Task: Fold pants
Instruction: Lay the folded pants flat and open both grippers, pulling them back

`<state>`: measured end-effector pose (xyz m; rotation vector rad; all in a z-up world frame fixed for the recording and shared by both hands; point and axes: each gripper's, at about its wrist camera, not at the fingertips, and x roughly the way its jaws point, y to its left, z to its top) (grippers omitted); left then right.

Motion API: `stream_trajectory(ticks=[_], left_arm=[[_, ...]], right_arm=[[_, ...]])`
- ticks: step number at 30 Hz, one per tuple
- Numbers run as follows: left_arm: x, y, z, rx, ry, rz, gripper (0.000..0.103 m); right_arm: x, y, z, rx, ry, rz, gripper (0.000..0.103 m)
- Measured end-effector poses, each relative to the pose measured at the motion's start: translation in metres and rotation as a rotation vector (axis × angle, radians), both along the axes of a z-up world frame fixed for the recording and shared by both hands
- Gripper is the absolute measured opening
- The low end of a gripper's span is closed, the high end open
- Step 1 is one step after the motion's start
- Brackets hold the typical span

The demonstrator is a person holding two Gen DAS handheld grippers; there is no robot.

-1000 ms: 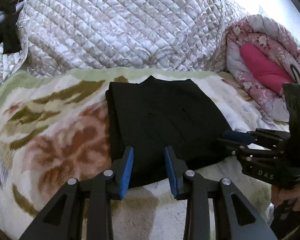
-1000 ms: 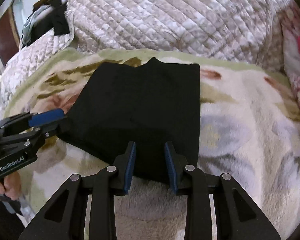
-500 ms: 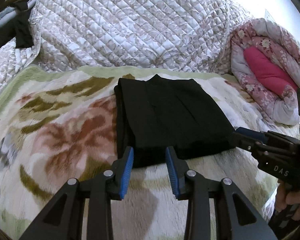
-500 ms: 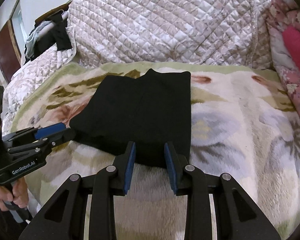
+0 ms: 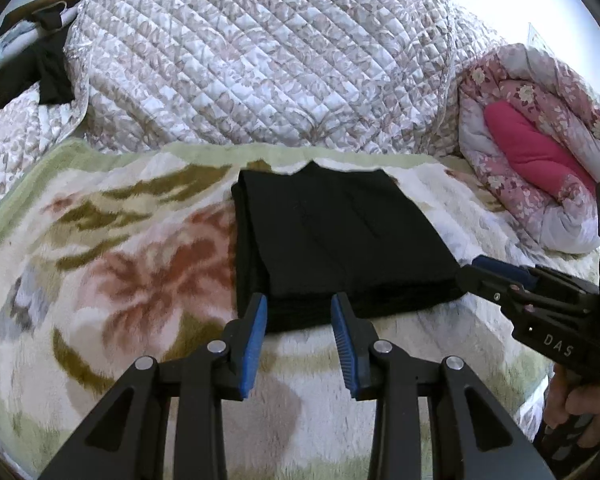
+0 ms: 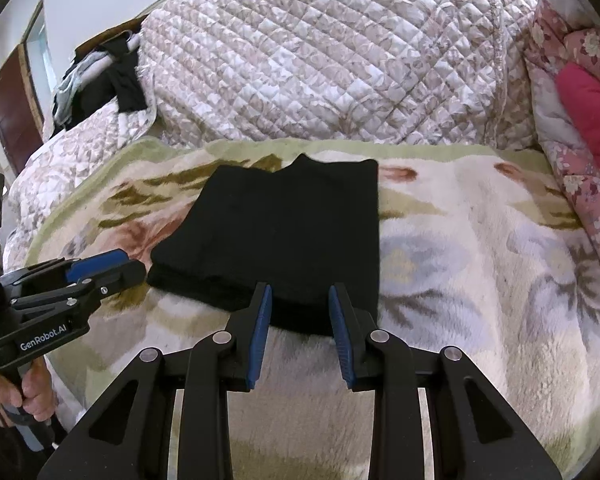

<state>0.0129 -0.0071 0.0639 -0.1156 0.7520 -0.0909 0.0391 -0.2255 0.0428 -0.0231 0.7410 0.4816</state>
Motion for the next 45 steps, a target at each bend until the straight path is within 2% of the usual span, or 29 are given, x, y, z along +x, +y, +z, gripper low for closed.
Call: stream_trajectory(ticks=[5, 7, 8, 11, 14, 17, 23, 25, 28, 35, 40, 44, 45], left_arm=[[0.026, 0.000, 0.006, 0.005, -0.033, -0.024, 0.037], [0.037, 0.003, -0.005, -0.016, 0.009, -0.025, 0.037], [0.040, 0.005, -0.013, -0.019, 0.040, -0.018, 0.037], [0.042, 0.010, -0.025, -0.032, 0.079, -0.008, 0.037], [0.047, 0.010, -0.010, -0.013, 0.042, -0.010, 0.037], [0.071, 0.012, 0.003, -0.003, 0.015, -0.005, 0.037], [0.137, 0.021, -0.013, -0.018, 0.068, -0.002, 0.037], [0.150, 0.021, -0.026, 0.011, 0.103, 0.008, 0.037], [0.155, 0.022, -0.039, 0.021, 0.113, 0.011, 0.037], [0.125, 0.021, -0.019, 0.031, 0.100, 0.033, 0.037], [0.077, 0.013, 0.001, 0.022, 0.077, 0.031, 0.037], [0.041, 0.004, 0.006, 0.008, 0.078, 0.025, 0.037], [0.032, 0.002, 0.005, 0.003, 0.075, 0.024, 0.037]], right_arm=[[0.023, 0.003, -0.007, -0.011, 0.062, -0.022, 0.030], [0.035, 0.008, -0.023, -0.057, 0.132, -0.018, 0.030], [0.037, 0.007, -0.024, -0.050, 0.139, -0.018, 0.030], [0.042, 0.004, -0.011, -0.031, 0.107, -0.020, 0.030], [0.062, 0.005, 0.004, -0.023, 0.080, -0.001, 0.030], [0.089, 0.012, 0.011, -0.021, 0.048, 0.027, 0.028], [0.146, 0.022, -0.015, -0.017, 0.126, 0.051, 0.028], [0.162, 0.021, -0.029, -0.035, 0.159, 0.041, 0.024], [0.171, 0.014, -0.034, -0.002, 0.173, 0.029, 0.020], [0.144, 0.002, -0.016, 0.009, 0.151, -0.018, 0.022], [0.085, 0.002, -0.001, -0.003, 0.122, 0.001, 0.029], [0.034, -0.004, 0.005, -0.008, 0.085, -0.007, 0.030], [0.025, -0.004, 0.005, -0.012, 0.080, -0.009, 0.036]])
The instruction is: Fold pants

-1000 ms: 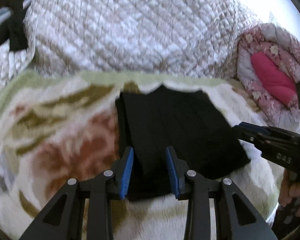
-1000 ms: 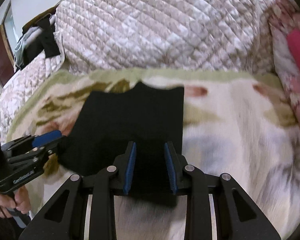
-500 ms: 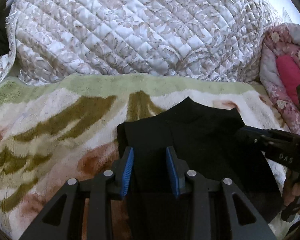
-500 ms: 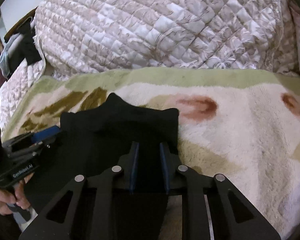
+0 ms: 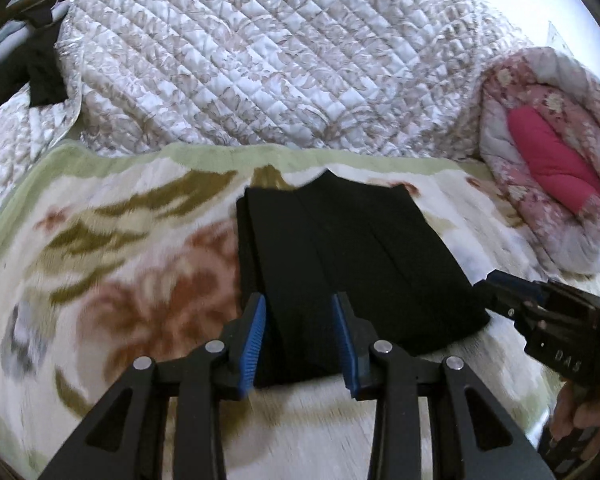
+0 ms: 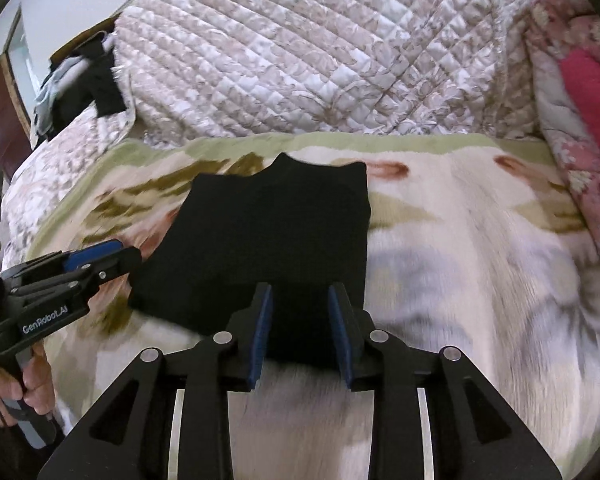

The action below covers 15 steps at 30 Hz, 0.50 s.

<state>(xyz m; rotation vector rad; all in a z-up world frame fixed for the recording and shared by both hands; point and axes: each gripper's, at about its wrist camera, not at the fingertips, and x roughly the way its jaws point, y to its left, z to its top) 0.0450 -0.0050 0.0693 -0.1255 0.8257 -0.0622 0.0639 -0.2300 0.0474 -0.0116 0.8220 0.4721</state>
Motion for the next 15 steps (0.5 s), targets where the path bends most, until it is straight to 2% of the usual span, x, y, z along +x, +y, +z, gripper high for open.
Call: stream_trajectory(ticks=[2, 7, 15], left_arm=[[-0.013, -0.003, -0.002, 0.006, 0.000, 0.003, 0.037], [-0.035, -0.009, -0.019, 0.010, 0.033, 0.003, 0.037], [-0.040, -0.009, -0.041, 0.041, 0.073, 0.022, 0.037]], right_arm=[[-0.019, -0.005, -0.004, 0.001, -0.004, -0.012, 0.050], [-0.041, -0.006, -0.023, -0.037, 0.036, -0.009, 0.051], [-0.040, 0.005, -0.037, -0.095, 0.047, 0.004, 0.051]])
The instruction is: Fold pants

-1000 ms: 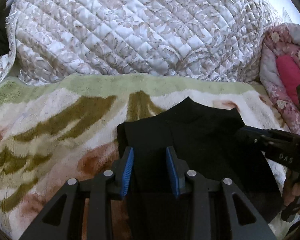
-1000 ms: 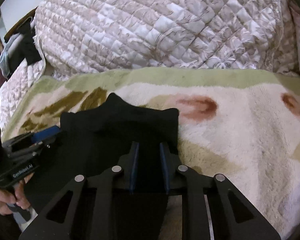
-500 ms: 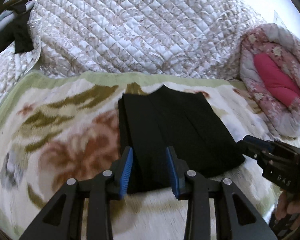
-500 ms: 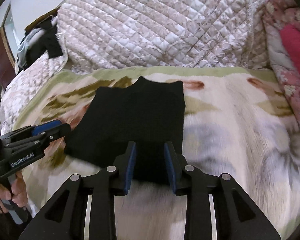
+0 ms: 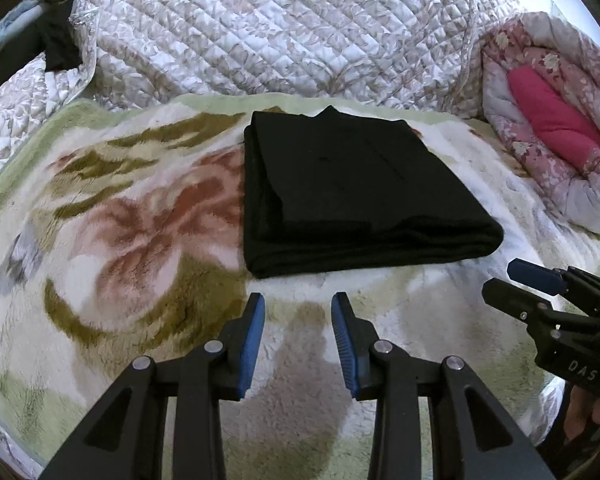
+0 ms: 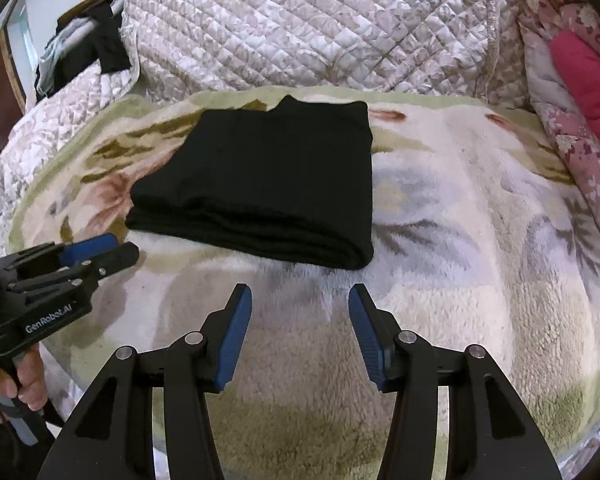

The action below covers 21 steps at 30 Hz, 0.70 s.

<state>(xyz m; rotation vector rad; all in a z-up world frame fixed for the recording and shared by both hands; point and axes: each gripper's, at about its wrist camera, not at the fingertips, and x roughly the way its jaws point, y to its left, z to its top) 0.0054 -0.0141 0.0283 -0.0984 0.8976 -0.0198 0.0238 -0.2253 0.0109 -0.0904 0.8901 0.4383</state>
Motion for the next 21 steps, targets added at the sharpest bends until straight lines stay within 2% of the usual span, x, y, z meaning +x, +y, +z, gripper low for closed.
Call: stream_trajectory(ticks=[4, 11, 21], left_arm=[[0.002, 0.001, -0.008, 0.016, 0.018, 0.006, 0.037], [0.001, -0.002, -0.013, 0.040, 0.011, -0.007, 0.043], [0.001, -0.004, -0.014, 0.052, 0.008, -0.013, 0.049]], right_arm=[[0.002, 0.007, -0.009, -0.038, 0.010, 0.006, 0.051], [0.003, 0.011, -0.014, -0.055, 0.000, 0.001, 0.059], [0.002, 0.013, -0.014, -0.065, -0.011, 0.006, 0.060]])
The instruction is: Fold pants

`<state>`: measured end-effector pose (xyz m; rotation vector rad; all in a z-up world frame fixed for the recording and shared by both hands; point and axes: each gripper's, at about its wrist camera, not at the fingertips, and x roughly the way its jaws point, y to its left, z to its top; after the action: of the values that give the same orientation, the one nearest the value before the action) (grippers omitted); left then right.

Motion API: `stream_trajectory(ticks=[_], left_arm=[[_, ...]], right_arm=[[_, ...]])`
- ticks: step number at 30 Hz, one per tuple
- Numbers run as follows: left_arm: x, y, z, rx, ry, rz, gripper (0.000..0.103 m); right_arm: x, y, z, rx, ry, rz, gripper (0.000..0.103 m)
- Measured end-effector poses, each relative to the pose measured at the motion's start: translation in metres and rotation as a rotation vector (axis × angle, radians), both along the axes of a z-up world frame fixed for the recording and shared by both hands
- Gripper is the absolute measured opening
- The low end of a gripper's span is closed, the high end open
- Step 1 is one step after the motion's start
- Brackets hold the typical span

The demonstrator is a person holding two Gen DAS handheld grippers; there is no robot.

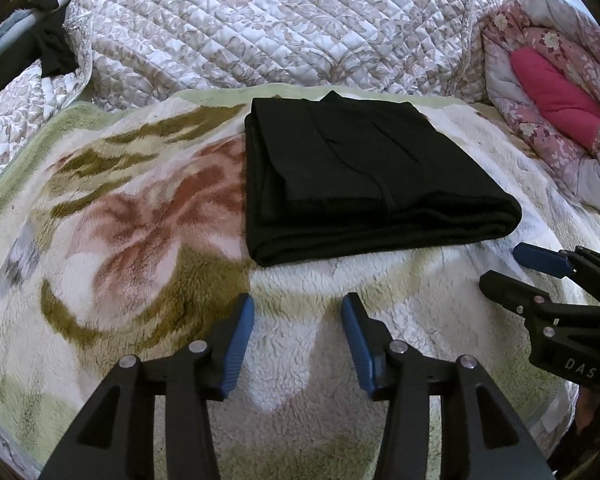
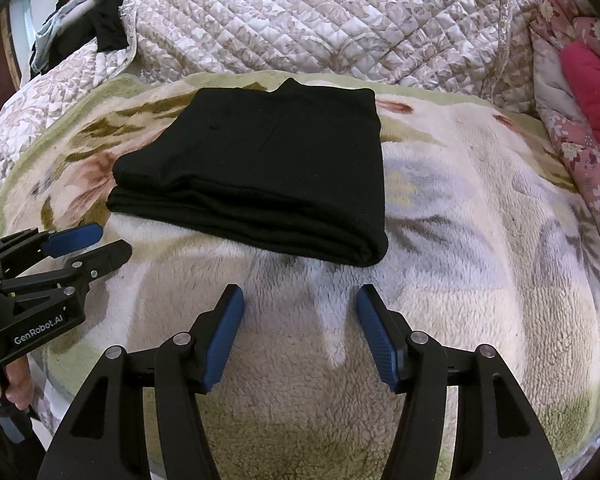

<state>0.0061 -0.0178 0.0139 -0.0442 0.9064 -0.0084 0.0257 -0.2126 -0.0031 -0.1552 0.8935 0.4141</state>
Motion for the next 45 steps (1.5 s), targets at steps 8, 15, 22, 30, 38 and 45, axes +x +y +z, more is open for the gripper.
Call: stream_trajectory(ticks=[8, 15, 22, 30, 38, 45], left_arm=[[-0.0001, -0.0003, -0.0002, 0.000, 0.002, 0.001, 0.051], [0.0004, 0.0008, -0.0009, -0.009, 0.011, 0.002, 0.052], [0.0004, -0.0001, -0.0009, 0.005, 0.012, 0.007, 0.053], [0.0008, 0.0005, -0.0010, 0.002, 0.014, 0.008, 0.053], [0.0007, 0.0005, -0.0013, 0.001, 0.013, 0.008, 0.053], [0.0009, 0.0008, -0.0012, 0.001, 0.014, 0.006, 0.053]], right_arm=[[-0.0005, 0.0002, 0.0008, -0.002, -0.004, 0.001, 0.060], [-0.0006, 0.0000, 0.0008, -0.002, -0.004, 0.001, 0.060], [-0.0006, 0.0000, 0.0008, -0.002, -0.004, 0.001, 0.060], [-0.0005, 0.0000, 0.0007, -0.002, -0.005, 0.000, 0.060], [-0.0007, 0.0001, 0.0006, -0.003, -0.006, 0.000, 0.060], [-0.0006, 0.0000, 0.0008, -0.003, -0.006, 0.000, 0.060]])
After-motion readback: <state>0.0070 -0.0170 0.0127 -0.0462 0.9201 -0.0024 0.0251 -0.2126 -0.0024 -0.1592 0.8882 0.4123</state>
